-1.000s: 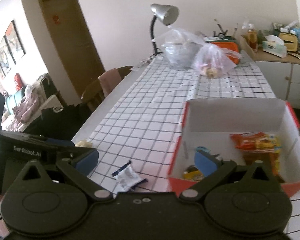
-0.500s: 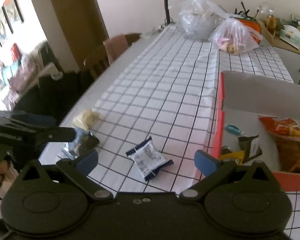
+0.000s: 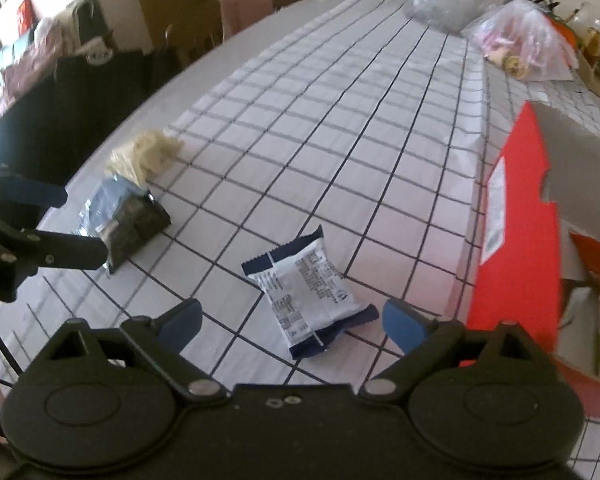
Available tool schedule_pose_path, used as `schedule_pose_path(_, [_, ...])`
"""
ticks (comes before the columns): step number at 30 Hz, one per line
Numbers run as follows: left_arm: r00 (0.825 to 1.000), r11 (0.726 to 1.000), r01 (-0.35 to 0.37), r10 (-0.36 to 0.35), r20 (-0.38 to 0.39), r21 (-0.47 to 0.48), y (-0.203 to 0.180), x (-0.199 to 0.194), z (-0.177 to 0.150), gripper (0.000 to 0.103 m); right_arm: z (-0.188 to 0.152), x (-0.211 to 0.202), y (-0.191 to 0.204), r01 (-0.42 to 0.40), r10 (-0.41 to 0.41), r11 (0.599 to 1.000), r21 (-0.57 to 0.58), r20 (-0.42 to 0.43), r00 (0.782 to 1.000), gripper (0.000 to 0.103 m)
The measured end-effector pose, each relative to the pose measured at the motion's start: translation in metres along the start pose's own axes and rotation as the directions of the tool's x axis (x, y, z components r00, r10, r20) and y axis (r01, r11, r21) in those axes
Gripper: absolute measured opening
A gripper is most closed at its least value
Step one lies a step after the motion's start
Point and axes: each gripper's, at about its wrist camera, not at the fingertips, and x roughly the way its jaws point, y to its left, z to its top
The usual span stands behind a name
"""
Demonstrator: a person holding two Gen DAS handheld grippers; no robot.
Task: Organize snacks
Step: 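Grasp the white-and-navy packet with the right tool while the left tool grasps the dark brown snack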
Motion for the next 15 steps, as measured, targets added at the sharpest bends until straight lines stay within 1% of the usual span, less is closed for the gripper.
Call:
schedule_pose_path(1, [1.0, 1.0, 0.002, -0.003, -0.009, -0.003, 0.001, 0.004, 0.0, 0.102, 0.001, 0.005, 0.001, 0.007, -0.007, 1.0, -0.011, -0.009, 1.0, 0.094])
schedule_pose_path(3, [1.0, 1.0, 0.001, -0.001, -0.022, -0.002, 0.003, 0.013, 0.0, 0.102, 0.003, 0.014, 0.001, 0.016, -0.017, 1.0, -0.027, -0.026, 1.0, 0.094])
schedule_pose_path(4, [1.0, 1.0, -0.003, 0.003, -0.027, 0.0, 0.003, 0.016, 0.0, 0.102, 0.005, 0.018, 0.001, 0.014, -0.015, 0.999, -0.031, -0.033, 0.999, 0.093])
schedule_pose_path(5, [0.999, 1.0, -0.006, 0.006, -0.032, 0.001, 0.003, 0.019, 0.001, 0.102, 0.006, 0.022, 0.0, 0.015, -0.017, 0.999, -0.037, -0.041, 0.999, 0.087])
schedule_pose_path(6, [0.999, 1.0, -0.006, 0.007, -0.036, 0.005, 0.004, 0.022, 0.001, 0.101, 0.007, 0.026, 0.0, 0.018, -0.02, 0.999, -0.046, -0.05, 0.999, 0.085])
schedule_pose_path(9, [0.999, 1.0, -0.015, 0.016, -0.052, 0.02, 0.004, 0.03, 0.003, 0.092, 0.01, 0.035, -0.002, 0.019, -0.023, 0.998, -0.059, -0.064, 0.998, 0.084])
schedule_pose_path(11, [0.998, 0.999, -0.021, 0.023, -0.061, 0.03, 0.002, 0.035, 0.004, 0.083, 0.013, 0.04, -0.003, 0.015, -0.02, 0.998, -0.062, -0.071, 0.997, 0.082])
schedule_pose_path(15, [0.996, 0.998, -0.037, 0.04, -0.081, 0.041, 0.002, 0.044, 0.003, 0.074, 0.013, 0.045, -0.003, 0.016, -0.022, 0.997, -0.077, -0.079, 0.997, 0.078])
